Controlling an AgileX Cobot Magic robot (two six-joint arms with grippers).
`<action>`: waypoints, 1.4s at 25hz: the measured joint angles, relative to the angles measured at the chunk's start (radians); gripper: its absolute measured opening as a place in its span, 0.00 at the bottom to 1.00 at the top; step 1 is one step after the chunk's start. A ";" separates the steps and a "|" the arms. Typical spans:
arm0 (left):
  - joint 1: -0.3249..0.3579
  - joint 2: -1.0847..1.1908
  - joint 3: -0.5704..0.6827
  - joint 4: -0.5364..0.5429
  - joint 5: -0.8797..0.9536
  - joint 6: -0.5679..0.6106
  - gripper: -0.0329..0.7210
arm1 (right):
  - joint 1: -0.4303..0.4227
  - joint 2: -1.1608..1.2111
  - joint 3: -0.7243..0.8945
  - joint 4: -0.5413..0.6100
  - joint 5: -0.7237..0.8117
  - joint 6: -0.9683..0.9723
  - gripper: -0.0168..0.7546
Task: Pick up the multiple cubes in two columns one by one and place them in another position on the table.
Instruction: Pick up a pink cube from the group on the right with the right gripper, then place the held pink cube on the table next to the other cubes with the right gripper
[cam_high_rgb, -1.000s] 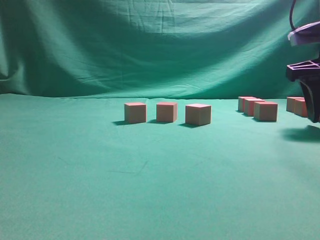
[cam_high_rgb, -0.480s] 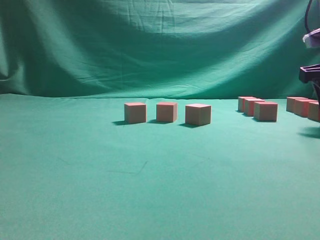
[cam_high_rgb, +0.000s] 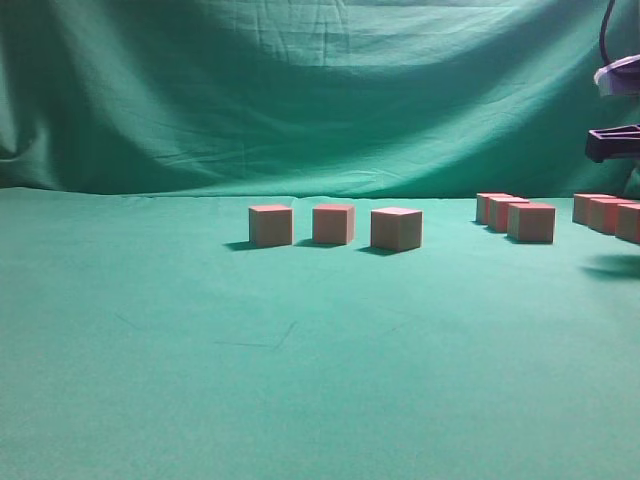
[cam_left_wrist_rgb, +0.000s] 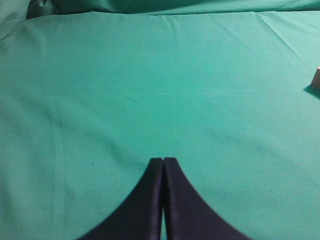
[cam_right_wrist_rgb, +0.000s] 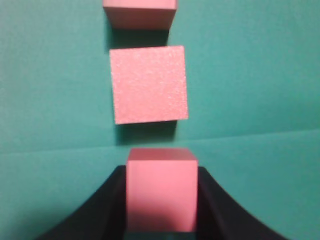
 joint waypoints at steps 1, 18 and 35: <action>0.000 0.000 0.000 0.000 0.000 0.000 0.04 | 0.000 0.000 0.000 0.000 0.005 0.004 0.34; 0.000 0.000 0.000 0.000 0.000 0.000 0.04 | 0.245 -0.319 -0.052 0.163 0.262 -0.175 0.35; 0.000 0.000 0.000 0.000 0.000 0.000 0.04 | 0.744 0.057 -0.479 0.211 0.346 0.029 0.35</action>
